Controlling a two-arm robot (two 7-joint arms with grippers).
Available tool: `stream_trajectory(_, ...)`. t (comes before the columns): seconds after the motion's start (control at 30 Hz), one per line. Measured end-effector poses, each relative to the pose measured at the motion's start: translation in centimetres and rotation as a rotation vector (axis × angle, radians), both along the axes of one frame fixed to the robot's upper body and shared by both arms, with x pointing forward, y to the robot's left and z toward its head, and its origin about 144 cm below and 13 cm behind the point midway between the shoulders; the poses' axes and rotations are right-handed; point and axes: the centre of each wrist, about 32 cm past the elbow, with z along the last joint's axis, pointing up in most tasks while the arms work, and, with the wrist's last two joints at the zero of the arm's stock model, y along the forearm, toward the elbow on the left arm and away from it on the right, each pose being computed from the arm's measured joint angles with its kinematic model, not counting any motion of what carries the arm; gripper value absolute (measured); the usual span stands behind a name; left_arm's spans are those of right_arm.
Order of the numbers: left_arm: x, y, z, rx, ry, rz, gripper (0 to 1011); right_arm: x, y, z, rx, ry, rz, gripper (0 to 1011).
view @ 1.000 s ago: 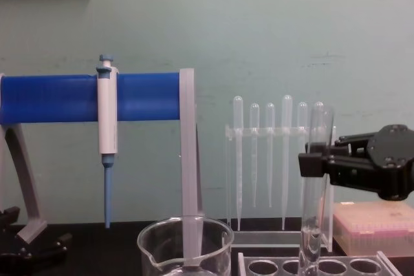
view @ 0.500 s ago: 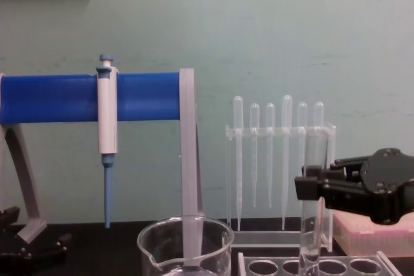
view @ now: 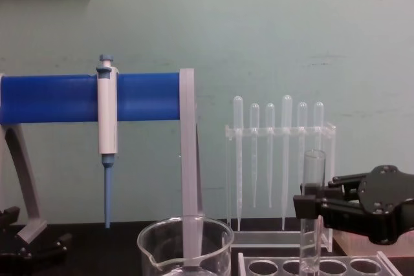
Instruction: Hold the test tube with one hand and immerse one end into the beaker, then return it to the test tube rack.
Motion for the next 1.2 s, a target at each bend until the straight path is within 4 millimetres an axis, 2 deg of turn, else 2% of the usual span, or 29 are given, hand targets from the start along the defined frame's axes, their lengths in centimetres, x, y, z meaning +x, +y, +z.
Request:
stream_trajectory(0.5,0.0,0.0,0.0,0.0,0.0,0.0,1000,0.1,0.1,-1.2,0.012,0.014,-0.017,235)
stream_trajectory(1.2,0.0,0.0,0.0,0.0,0.0,0.0,1000,0.2,0.2,-1.4,0.01,0.016,-0.019,235)
